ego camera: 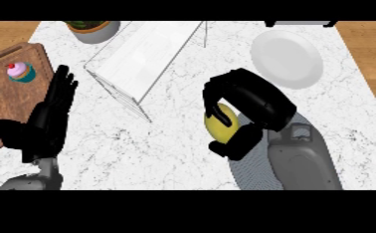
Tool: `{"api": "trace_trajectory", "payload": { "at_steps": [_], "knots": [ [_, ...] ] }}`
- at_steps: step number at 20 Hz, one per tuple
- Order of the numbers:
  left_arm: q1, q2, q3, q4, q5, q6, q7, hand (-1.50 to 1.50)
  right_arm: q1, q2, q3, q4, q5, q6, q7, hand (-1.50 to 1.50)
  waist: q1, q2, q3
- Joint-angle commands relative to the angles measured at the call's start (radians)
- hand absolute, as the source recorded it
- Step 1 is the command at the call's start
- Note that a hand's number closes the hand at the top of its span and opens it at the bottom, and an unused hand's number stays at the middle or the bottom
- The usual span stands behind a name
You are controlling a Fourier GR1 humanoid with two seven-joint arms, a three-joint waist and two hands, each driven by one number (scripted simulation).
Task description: Pick the lemon from the placemat and place it in the tiered shelf
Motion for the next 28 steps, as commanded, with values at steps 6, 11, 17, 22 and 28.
{"api": "trace_trajectory", "payload": {
  "at_steps": [6,11,17,22,28],
  "knots": [
    [-0.004,-0.001,0.015,-0.029,-0.002,-0.019,0.026,0.0,-0.343,0.002,-0.136,0.105,-0.139,-0.05,0.264,1.5,0.008,0.004,0.001],
    [-0.011,-0.022,0.018,-0.001,-0.019,-0.015,-0.003,0.0,-0.393,0.002,-0.09,0.295,-0.109,-0.221,0.2,1.5,0.011,0.006,0.001],
    [-0.035,-0.01,0.02,-0.034,-0.024,-0.03,0.046,0.0,-0.523,0.002,-0.084,0.546,-0.135,-0.377,0.148,1.5,0.019,0.007,0.001],
    [0.001,-0.064,-0.014,0.022,-0.045,-0.023,-0.038,0.0,-0.601,0.002,-0.074,0.817,-0.136,-0.562,-0.012,1.5,0.036,0.013,0.0],
    [-0.081,-0.037,0.008,0.022,-0.04,-0.036,0.035,0.0,-0.709,0.002,-0.093,1.088,-0.2,-0.692,-0.178,1.5,0.045,0.017,0.001]
  ]
}}
